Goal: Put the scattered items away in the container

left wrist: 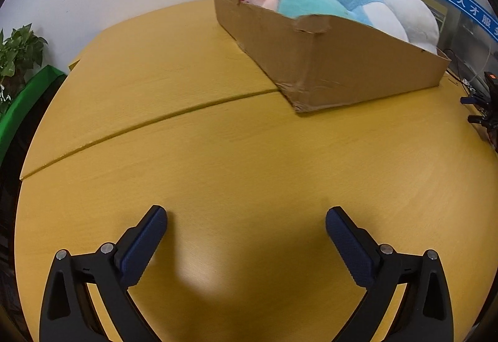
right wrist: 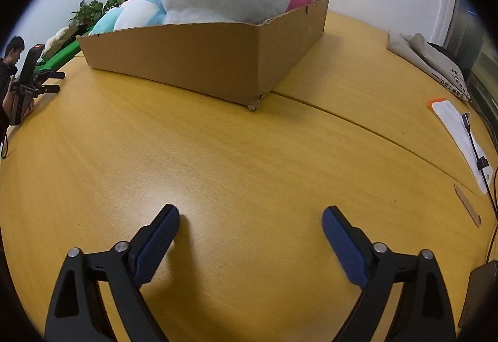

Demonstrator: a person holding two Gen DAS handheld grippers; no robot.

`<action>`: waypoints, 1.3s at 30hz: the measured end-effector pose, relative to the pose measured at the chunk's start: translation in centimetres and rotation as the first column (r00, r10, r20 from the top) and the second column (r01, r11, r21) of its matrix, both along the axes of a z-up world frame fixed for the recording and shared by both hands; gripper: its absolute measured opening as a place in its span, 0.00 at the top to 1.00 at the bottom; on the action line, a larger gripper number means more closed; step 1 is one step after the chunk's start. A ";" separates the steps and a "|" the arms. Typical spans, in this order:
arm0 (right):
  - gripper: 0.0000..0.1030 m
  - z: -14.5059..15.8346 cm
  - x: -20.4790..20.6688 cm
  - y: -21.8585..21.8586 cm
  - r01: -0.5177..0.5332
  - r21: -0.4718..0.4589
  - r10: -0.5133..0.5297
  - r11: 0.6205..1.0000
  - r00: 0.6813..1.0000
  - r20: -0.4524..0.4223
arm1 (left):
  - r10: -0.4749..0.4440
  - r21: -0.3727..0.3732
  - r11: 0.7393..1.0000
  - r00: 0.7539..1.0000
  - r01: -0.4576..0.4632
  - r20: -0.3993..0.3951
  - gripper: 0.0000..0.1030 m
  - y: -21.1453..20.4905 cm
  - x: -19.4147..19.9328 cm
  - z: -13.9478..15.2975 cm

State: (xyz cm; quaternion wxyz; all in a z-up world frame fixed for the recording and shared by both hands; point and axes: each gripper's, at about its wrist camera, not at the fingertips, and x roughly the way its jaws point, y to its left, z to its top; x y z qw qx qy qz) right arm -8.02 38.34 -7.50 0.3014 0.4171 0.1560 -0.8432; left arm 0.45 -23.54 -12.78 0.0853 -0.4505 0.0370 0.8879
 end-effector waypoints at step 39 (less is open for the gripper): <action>0.00 0.2 -1.9 1.5 -0.109 0.006 0.109 0.994 0.994 0.018 | 0.001 0.001 1.000 1.000 -0.001 -0.003 0.00 -1.1 -1.4 -0.7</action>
